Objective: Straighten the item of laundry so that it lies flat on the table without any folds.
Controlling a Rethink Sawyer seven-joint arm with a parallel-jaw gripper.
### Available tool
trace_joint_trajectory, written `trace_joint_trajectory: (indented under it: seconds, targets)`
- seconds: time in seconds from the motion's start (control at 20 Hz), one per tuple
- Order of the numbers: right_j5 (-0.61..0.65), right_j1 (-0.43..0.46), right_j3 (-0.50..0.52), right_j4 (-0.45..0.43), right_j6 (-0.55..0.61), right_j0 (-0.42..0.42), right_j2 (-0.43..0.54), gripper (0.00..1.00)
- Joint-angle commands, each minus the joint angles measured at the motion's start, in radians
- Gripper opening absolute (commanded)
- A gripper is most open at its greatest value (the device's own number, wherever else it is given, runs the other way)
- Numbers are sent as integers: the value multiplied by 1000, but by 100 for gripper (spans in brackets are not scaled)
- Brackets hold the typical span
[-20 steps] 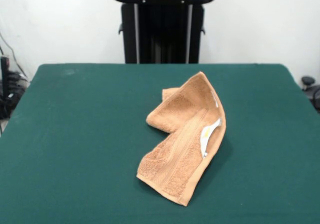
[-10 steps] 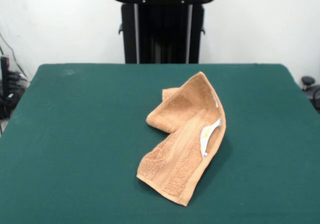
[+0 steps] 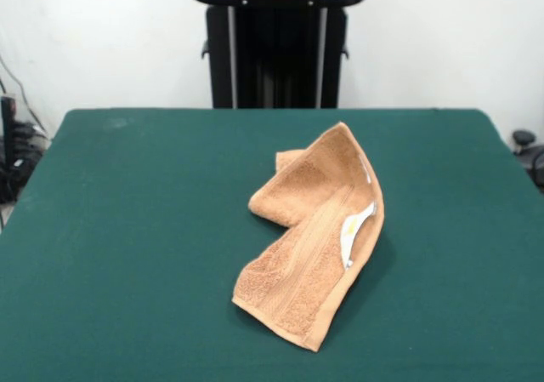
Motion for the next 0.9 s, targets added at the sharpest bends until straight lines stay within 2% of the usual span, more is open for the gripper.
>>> trace_joint_trajectory:
  seconds: [0.05, 0.65, 0.7, 0.9]
  targets:
    - [102, 58, 10, 22, 200, 6, 35, 0]
    - [102, 58, 10, 22, 200, 6, 35, 0]
    - [102, 58, 10, 22, 200, 6, 35, 100]
    - [102, 58, 10, 22, 200, 6, 35, 100]
